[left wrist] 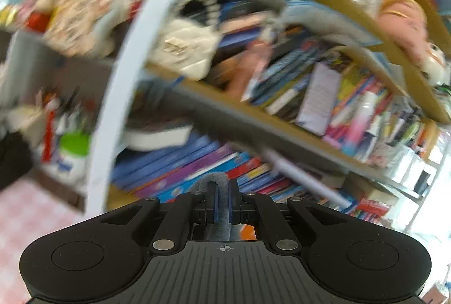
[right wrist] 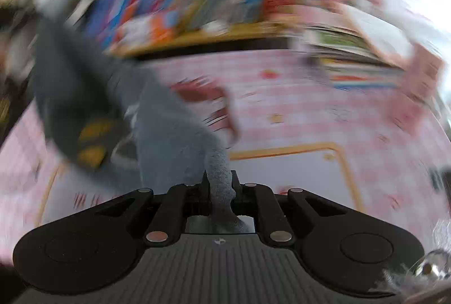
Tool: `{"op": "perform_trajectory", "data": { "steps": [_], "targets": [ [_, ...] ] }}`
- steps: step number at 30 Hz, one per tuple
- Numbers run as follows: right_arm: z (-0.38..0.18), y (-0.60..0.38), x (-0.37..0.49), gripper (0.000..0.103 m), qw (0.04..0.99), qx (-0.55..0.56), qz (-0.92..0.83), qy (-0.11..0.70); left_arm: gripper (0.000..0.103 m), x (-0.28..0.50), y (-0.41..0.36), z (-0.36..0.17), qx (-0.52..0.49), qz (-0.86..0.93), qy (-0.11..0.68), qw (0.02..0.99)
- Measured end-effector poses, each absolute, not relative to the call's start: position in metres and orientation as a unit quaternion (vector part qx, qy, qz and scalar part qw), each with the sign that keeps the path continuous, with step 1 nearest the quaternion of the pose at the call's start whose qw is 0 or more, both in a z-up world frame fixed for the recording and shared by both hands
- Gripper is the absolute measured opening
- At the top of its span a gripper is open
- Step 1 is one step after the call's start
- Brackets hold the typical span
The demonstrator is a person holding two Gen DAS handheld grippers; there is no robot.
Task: Fold clothes
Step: 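Lift the sweatshirt with both grippers and spread it flat on the table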
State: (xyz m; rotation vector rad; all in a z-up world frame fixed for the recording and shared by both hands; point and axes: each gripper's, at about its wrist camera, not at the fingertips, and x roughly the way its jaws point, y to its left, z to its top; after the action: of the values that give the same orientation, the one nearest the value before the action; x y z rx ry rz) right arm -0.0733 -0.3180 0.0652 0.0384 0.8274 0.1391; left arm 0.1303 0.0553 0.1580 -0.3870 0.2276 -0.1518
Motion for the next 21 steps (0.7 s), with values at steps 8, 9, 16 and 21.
{"op": "perform_trajectory", "data": {
  "steps": [8,9,16,21],
  "targets": [
    [0.052,-0.251,-0.081,0.009,0.864,-0.131,0.235,0.425,0.005,0.117,-0.064,0.151,-0.090,-0.264,0.141,0.950],
    [0.052,-0.246,-0.083,0.009,0.860,-0.144,0.247,0.423,0.006,0.113,-0.083,0.144,-0.066,-0.301,0.161,0.938],
    [0.049,-0.250,-0.079,0.010,0.860,-0.137,0.246,0.426,0.050,0.092,-0.137,0.066,0.028,-0.373,0.300,0.877],
    [0.043,-0.265,-0.071,0.011,0.865,-0.110,0.222,0.436,0.070,0.076,-0.063,0.045,-0.035,-0.282,0.313,0.906]
  ]
}}
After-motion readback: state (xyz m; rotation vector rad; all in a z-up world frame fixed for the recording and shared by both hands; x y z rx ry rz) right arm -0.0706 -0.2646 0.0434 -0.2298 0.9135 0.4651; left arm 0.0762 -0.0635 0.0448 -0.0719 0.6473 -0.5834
